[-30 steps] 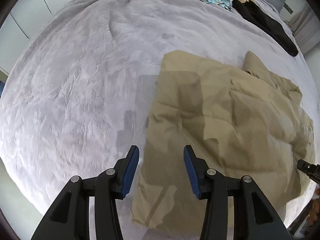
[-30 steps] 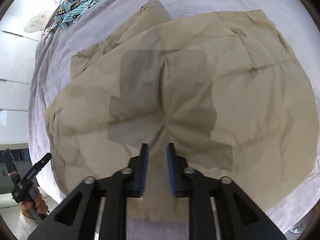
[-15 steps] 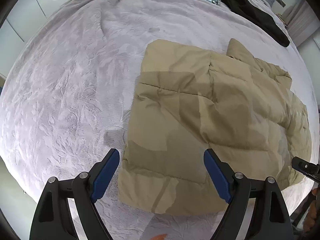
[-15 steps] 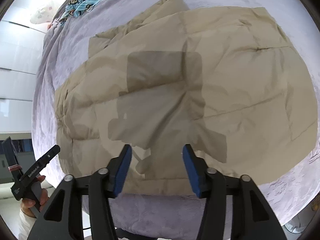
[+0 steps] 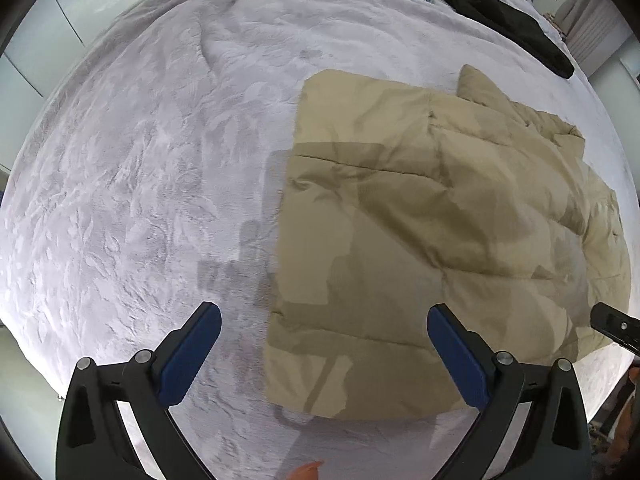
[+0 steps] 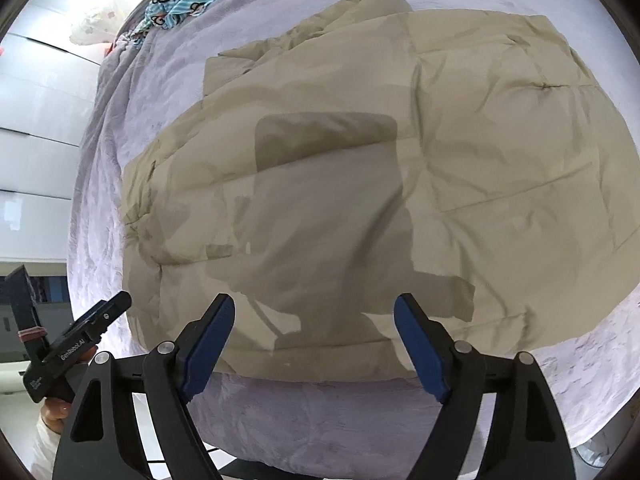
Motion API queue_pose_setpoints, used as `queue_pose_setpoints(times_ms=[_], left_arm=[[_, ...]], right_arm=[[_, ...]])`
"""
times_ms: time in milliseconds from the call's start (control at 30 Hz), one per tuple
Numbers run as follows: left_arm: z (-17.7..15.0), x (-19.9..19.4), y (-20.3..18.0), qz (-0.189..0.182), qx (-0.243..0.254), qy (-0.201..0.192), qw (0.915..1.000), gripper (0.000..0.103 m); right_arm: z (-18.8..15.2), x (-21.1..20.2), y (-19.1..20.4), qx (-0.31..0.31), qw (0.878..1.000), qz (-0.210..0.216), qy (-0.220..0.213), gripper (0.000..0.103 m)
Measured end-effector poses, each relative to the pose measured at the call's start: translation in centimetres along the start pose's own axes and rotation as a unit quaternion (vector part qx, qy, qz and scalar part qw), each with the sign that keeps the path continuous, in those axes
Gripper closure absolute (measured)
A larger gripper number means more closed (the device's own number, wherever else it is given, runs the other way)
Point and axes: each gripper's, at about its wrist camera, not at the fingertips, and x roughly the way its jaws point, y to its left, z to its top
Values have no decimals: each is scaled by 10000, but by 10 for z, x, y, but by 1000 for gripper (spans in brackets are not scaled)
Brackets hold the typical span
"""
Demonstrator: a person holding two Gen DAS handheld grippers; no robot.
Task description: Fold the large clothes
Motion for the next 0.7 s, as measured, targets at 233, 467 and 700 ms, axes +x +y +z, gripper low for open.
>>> queue_pose_setpoints(times_ms=[233, 467, 700], left_arm=[[2, 12, 22, -293, 3, 143, 9995, 0], [17, 30, 51, -1371, -34, 291, 9901, 0], [38, 73, 68, -2792, 38, 915, 9558, 0]], right_arm=[[-16, 11, 22, -78, 9998, 15, -167, 17], [-15, 30, 23, 134, 9991, 123, 387, 16], [-14, 34, 22, 274, 9986, 65, 443, 16]])
